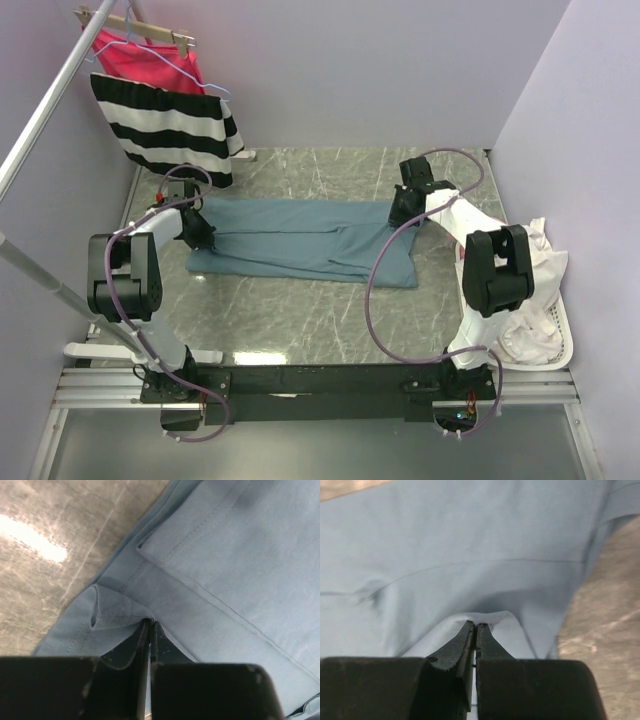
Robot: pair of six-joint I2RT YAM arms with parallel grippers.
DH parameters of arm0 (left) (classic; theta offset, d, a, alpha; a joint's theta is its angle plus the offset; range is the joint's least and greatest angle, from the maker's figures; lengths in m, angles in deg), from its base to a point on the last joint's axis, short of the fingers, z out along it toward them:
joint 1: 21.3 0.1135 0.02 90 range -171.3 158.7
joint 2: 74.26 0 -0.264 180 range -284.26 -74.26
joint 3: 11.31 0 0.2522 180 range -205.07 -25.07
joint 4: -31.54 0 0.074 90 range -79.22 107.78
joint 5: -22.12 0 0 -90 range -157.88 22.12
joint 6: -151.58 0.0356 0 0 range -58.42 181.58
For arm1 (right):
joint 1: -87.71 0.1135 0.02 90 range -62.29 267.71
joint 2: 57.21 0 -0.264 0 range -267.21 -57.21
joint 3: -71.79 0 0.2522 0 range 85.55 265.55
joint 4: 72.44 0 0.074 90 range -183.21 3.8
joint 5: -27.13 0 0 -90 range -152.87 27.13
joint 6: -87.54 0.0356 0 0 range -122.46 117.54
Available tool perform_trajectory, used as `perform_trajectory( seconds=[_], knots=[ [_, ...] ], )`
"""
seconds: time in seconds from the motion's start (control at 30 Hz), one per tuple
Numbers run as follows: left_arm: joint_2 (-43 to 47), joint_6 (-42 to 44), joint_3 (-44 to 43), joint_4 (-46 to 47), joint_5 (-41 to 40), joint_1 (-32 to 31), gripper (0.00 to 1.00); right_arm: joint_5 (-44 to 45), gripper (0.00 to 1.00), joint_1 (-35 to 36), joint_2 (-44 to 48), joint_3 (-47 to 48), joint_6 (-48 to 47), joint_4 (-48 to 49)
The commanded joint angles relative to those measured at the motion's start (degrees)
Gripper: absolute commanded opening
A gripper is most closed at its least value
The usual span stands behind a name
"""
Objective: Fold and stack the t-shirts
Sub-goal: Fold the other side of the tshirt into a rectangle
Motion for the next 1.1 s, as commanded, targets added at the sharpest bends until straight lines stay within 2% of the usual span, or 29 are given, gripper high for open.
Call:
perform_trajectory(
  seconds=[0.0,0.13,0.5,0.6,0.63,0.7,0.73,0.83,0.87,0.9,0.97,1.07],
  knots=[
    [0.99,1.28,-1.42,1.38,-0.96,0.81,0.07,7.16,0.0,-1.66,-0.09,3.42,-0.34,-1.33],
    [2.83,2.16,0.34,0.59,-1.75,1.34,0.08,10.25,0.0,-3.5,1.75,1.31,-0.43,-1.6],
    [3.81,3.21,2.8,1.46,-1.31,1.87,0.13,8.93,0.0,-5.79,1.85,1.39,-2.63,0.51],
    [3.98,3.21,2.28,1.56,-1.92,1.78,0.23,6.13,0.0,-5.79,0.7,2.36,-3.41,2.44],
    [4.16,3.39,1.93,1.64,-2.45,1.87,0.31,5.25,0.0,-5.88,-0.17,2.8,-3.68,2.88],
    [4.51,3.91,1.84,1.99,-2.72,1.87,0.34,3.31,0.0,-6.06,-1.05,4.2,-4.55,4.72],
    [5.03,4.0,1.32,2.08,-3.33,1.95,0.37,2.7,0.27,-6.14,-1.41,4.47,-4.73,5.34],
    [7.48,3.57,0.09,0.85,-8.15,1.96,0.48,2.86,0.33,-6.32,-0.1,5.53,-5.44,7.54],
    [8.46,3.3,-0.09,0.33,-11.48,1.96,0.5,3.39,0.37,-6.41,0.61,5.7,-5.53,8.24],
    [9.42,3.21,-0.18,0.32,-12.55,1.96,0.51,4.7,0.45,-6.41,2.44,5.44,-5.61,8.6],
    [12.59,3.04,-0.18,0.59,-14.92,1.96,0.56,5.5,0.44,-6.32,4.56,4.13,-6.05,9.65],
    [15.49,3.91,0.34,1.46,-12.93,1.95,0.61,1.39,0.48,-6.32,7.64,2.72,-6.23,8.35]
  ],
)
